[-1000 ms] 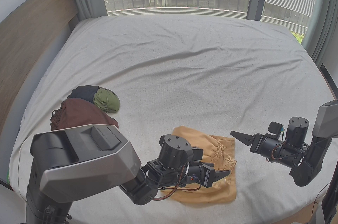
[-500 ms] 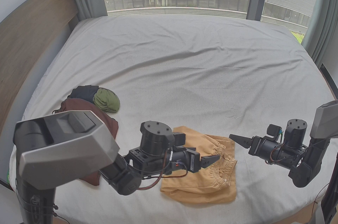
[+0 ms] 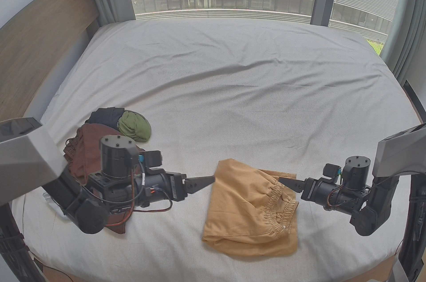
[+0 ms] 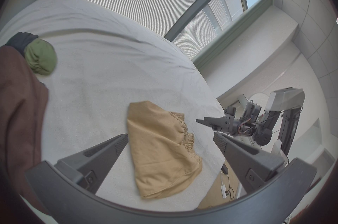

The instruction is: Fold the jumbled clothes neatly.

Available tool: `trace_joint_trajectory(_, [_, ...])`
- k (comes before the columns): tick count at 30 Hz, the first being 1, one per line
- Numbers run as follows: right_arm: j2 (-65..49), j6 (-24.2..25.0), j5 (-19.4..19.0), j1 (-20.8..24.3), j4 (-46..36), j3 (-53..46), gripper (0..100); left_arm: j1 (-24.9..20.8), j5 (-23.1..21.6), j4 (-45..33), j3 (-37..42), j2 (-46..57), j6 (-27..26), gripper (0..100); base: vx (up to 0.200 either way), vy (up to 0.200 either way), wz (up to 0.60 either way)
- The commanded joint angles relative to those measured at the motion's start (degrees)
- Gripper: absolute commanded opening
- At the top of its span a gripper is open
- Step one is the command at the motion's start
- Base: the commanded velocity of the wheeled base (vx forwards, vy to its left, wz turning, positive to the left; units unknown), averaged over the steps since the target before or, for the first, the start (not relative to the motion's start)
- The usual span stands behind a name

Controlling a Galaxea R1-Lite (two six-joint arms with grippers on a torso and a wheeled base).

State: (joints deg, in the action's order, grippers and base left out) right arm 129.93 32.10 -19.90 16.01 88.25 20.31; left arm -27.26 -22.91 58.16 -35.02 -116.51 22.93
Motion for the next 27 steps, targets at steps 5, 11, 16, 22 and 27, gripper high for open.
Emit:
trace_joint_trajectory(5, [8.94,-0.02,0.12,1.13,0.08,4.39,100,6.52,-2.32,7.14,5.67,4.09,3.35,100,0.000,0.000,0.00])
trace_joint_trajectory(11, [11.31,0.25,0.21,1.22,0.08,7.29,100,7.57,-2.85,15.40,8.83,2.42,6.78,100,0.000,0.000,0.00])
trace_joint_trajectory(16, [11.75,0.42,-0.06,1.66,0.08,8.08,100,7.31,-2.93,18.83,8.83,-0.83,7.48,100,0.000,0.000,0.00])
trace_joint_trajectory(22, [11.66,0.51,-0.32,2.01,0.08,8.69,0,7.31,-3.02,21.03,8.92,-2.23,7.57,100,0.000,0.000,0.00])
trace_joint_trajectory(27, [11.75,0.51,-0.50,2.45,0.17,8.96,0,7.04,-3.11,21.12,9.01,-2.59,7.66,100,0.000,0.000,0.00])
